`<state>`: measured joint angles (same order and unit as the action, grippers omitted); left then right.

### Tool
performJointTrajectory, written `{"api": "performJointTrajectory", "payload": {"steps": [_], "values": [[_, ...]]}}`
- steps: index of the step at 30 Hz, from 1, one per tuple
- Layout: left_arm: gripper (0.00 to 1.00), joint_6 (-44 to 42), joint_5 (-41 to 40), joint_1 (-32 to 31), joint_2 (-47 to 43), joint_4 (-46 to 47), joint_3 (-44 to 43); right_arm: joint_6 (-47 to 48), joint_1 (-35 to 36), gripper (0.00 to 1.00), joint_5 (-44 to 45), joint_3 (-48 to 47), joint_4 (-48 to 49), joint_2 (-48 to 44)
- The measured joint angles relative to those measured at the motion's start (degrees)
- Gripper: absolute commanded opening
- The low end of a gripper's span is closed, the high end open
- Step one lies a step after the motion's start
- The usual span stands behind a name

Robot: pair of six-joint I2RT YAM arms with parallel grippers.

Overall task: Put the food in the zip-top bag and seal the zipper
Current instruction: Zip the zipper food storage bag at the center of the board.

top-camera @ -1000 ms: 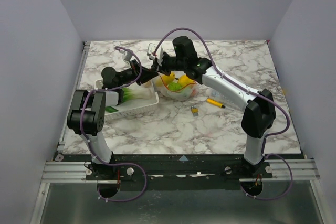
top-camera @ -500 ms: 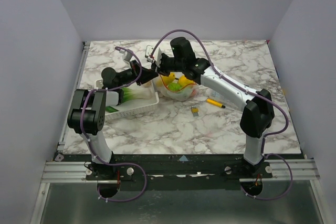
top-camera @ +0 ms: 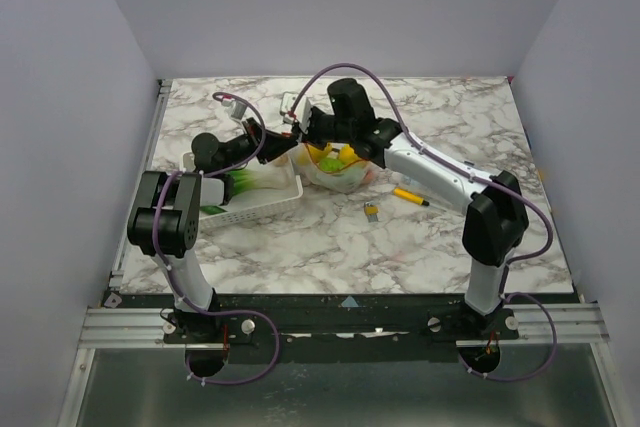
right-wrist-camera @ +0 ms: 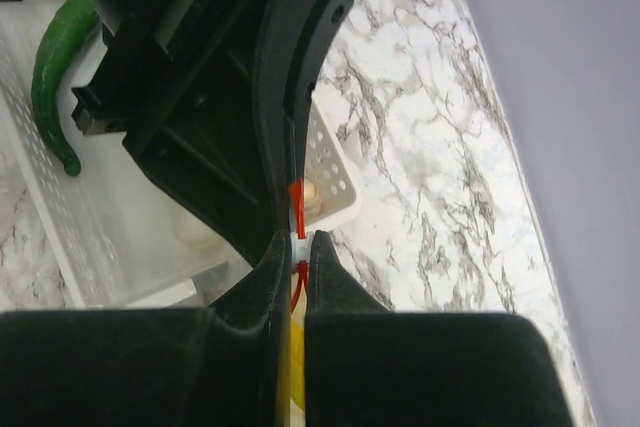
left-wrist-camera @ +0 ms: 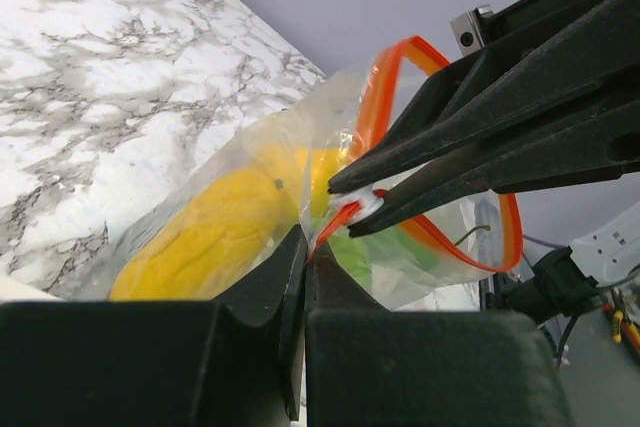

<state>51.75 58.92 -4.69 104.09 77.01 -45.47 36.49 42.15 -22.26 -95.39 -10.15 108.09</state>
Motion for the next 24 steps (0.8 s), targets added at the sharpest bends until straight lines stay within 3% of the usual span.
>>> {"api": "performJointTrajectory", "payload": {"steps": [24], "values": [[0.00,3.39,-5.99,6.29,-0.92,0.33,2.84,-0.07,-11.65,0.00,1.25,20.13,-3.04,-22.58]]}}
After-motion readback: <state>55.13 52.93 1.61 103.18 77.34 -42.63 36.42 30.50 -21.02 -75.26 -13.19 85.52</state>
